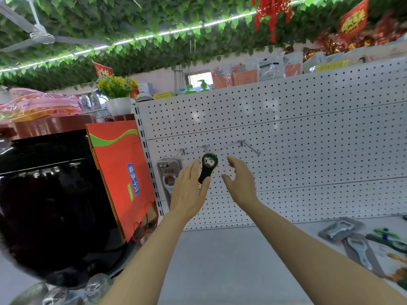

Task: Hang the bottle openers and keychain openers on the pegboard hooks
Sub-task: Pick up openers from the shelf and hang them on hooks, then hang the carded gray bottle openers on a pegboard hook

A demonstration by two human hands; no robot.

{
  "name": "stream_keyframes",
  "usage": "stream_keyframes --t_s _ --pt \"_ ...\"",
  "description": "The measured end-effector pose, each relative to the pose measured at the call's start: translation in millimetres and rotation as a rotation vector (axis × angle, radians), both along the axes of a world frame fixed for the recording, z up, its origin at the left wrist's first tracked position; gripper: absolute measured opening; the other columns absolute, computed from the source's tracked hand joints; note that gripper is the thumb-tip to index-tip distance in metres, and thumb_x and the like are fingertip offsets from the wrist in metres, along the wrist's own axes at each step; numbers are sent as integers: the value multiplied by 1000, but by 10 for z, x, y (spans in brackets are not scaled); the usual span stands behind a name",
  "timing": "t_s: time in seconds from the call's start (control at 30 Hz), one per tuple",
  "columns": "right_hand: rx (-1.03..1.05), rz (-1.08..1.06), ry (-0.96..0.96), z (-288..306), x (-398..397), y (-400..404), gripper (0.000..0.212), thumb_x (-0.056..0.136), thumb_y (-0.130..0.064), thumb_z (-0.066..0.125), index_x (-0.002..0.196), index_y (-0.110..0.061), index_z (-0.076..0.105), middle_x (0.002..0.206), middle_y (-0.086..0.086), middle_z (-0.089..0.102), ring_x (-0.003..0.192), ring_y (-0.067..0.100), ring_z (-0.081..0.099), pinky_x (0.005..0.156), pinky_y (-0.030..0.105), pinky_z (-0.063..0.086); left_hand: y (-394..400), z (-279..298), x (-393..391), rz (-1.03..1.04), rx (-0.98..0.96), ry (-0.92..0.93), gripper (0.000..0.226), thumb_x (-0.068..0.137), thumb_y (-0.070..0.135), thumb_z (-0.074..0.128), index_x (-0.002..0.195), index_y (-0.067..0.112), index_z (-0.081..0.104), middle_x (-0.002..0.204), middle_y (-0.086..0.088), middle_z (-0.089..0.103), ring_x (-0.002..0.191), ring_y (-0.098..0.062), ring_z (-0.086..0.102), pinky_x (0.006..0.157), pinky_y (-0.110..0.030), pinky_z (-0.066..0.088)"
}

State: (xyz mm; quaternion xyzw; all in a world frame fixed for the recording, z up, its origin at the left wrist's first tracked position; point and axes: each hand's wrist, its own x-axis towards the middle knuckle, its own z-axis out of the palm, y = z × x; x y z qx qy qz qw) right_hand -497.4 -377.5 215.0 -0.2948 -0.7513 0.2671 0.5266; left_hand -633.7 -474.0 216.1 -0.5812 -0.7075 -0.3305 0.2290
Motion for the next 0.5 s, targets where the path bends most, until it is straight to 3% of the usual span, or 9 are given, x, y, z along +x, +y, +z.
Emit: stream_keyframes --t_s 0.17,0.33,0.5 --pt "100 -116 -194 -298 579 111 53 94 -20 60 143 -19 41 143 1 46 126 19 47 102 35 43 -154 -368 152 166 80 23 57 101 42 45 145 6 41 143 -12 49 133 -30 42 112 -45 35" --pt "175 -232 -334 -583 1427 305 53 93 -20 60 143 -14 43 138 5 52 122 25 51 101 35 39 -106 -813 639 151 57 78 57 98 45 36 134 3 49 127 -18 57 116 -37 50 99 -49 42" --pt "156 -316 -432 -872 2440 542 53 90 -16 61 141 -13 45 137 8 53 117 32 53 97 39 42 327 -1078 1541 51 -68 30 50 100 36 50 140 7 45 140 -14 50 131 -33 41 110 -46 33"
